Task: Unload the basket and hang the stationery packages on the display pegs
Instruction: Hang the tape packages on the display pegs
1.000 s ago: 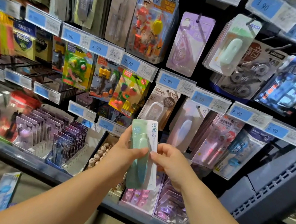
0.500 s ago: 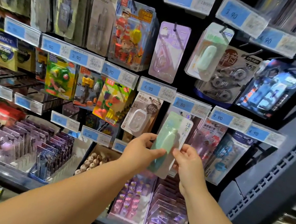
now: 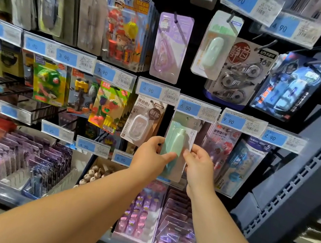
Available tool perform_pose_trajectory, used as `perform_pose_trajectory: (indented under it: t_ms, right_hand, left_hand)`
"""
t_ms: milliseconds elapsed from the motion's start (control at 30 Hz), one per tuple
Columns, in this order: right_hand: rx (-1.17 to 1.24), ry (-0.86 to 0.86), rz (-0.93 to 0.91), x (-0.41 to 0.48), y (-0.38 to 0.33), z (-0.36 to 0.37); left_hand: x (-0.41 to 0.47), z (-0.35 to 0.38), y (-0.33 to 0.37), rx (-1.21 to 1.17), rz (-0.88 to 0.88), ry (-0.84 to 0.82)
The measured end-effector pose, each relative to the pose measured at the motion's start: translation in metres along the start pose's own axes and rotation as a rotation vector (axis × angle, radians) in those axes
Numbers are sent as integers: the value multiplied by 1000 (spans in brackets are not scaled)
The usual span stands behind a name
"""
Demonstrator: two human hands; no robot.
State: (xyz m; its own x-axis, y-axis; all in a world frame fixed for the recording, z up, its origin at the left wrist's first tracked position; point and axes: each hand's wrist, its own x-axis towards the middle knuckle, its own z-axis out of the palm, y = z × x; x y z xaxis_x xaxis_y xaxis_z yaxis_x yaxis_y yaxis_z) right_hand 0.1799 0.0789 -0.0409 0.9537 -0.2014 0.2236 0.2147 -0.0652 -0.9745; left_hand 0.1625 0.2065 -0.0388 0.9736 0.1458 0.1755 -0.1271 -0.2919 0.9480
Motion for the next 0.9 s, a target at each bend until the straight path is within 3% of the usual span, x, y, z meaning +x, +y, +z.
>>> perform_pose_trajectory:
  t_ms: [367,567,767,833,900]
  right_hand:
    - [28,187,89,18,7,13]
    - [-38,313,68,21,19,19]
    - [-121,413,-47,4,16,38]
    - [-211,383,-145,-9,14,56]
    - [-245,215,-270,-32,16,84]
  left_hand:
    - [13,8,4,143,31,38]
    - [10,12,-7,331,53,75]
    - [-18,-21,-44,319,-10,27]
    - [-31,-45,-68,325,-55,3]
    - [-50,-79,-104,365,-144,8]
